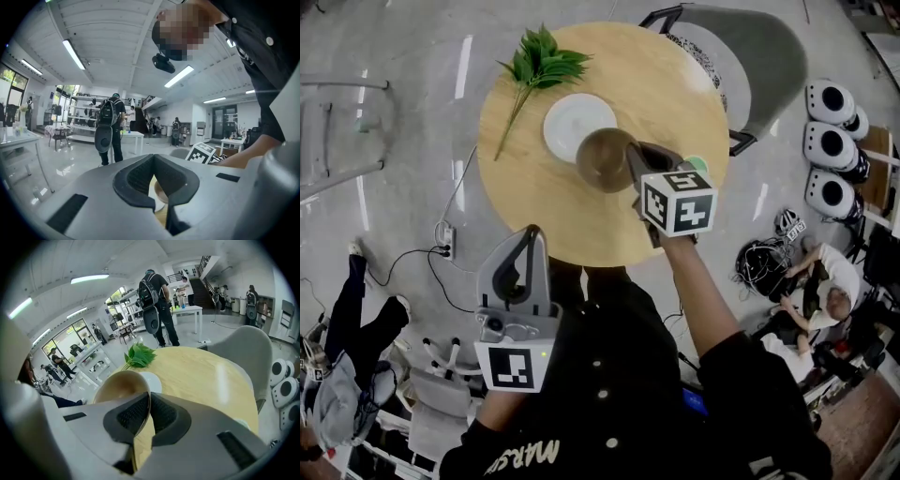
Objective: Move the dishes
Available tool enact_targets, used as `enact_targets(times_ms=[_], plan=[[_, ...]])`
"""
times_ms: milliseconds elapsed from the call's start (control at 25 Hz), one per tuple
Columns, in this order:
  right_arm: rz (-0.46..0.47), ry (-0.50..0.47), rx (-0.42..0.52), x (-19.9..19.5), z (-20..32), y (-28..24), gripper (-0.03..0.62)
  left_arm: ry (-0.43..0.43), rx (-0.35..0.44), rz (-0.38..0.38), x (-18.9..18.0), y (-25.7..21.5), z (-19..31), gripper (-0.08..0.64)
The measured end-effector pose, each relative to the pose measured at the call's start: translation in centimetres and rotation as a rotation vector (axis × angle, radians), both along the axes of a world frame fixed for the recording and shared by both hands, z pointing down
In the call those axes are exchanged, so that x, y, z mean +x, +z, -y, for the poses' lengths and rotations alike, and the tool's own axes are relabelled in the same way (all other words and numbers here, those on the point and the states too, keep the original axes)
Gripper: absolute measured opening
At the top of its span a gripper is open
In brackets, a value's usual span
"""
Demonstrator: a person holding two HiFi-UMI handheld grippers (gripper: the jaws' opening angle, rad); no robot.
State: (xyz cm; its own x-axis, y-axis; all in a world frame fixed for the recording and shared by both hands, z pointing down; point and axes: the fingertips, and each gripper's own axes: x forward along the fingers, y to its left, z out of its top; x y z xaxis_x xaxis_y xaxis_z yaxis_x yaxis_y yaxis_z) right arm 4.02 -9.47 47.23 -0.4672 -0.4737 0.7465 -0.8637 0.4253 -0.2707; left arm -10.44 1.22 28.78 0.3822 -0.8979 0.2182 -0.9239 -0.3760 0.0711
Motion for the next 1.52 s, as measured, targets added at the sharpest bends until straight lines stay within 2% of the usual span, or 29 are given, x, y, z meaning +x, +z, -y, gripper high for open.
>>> enact_targets(times_ms=[400,680,920,1520], plan=[[-0.015,0.089,-0.092,5.8,-7.5,2.1,0.011,0.063,0.01,0.005,2.6,-0.3,-0.4,0.017],[-0.032,0.139,-0.143,8.6,-10.7,4.4,0.011,0.094,0.009,0.014,4.1,-0.4,-0.8,0.017],[-0.023,0.16,-0.169,9.5,-12.2,6.4,0.011,0.106,-0.002,0.017,4.8,0.2,-1.4,0.017],[-0.009,0.189,-0.144,9.7,-13.2,7.7,0.012,0.109,-0.014,0.026,4.9,0.6,-2.4,0.017]])
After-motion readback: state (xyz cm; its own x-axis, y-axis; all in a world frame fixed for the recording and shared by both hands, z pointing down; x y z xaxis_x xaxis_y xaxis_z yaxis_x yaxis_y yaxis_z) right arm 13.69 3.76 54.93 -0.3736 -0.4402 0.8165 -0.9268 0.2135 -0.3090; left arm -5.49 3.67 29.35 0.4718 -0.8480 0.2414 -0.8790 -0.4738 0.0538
